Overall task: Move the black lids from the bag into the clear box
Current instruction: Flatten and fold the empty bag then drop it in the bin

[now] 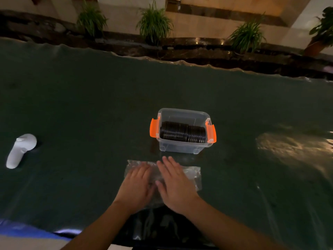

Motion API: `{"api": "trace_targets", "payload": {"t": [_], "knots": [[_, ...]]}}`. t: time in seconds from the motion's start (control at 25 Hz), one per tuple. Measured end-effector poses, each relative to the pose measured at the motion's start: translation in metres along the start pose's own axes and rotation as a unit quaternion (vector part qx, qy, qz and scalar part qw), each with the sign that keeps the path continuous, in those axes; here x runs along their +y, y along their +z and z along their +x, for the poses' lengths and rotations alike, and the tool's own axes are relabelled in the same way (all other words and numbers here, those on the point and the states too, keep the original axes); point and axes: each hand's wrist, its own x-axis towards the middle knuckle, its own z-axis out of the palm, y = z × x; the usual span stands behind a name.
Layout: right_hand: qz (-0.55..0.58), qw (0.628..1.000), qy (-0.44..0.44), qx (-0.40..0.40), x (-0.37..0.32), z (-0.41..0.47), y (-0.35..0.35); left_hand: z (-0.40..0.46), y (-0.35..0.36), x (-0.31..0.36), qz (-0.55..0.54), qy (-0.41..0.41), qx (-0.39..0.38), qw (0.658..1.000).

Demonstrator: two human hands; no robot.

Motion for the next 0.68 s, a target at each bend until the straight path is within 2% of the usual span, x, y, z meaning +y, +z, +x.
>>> {"api": "trace_targets", "payload": {"t": [0.12, 0.28, 0.56, 0.68], "knots": [[-0.035, 0.997, 0.011, -0.066, 0.0, 0.009, 0.042, -0.009, 0.025, -0.003, 0.025, -0.026, -0.084, 0.996], [-0.082, 0.989, 0.057, -0.104, 0.029, 0.015, 0.077, -0.003, 0.048, -0.014, 0.064, -0.079, -0.143, 0.985], [-0.117, 0.985, 0.076, -0.101, 0.081, 0.014, 0.077, -0.007, 0.061, -0.031, 0.071, -0.107, -0.116, 0.985], [-0.13, 0.982, 0.096, -0.103, 0.11, 0.001, 0.065, -0.006, 0.054, -0.04, 0.088, -0.155, -0.111, 0.978]]}}
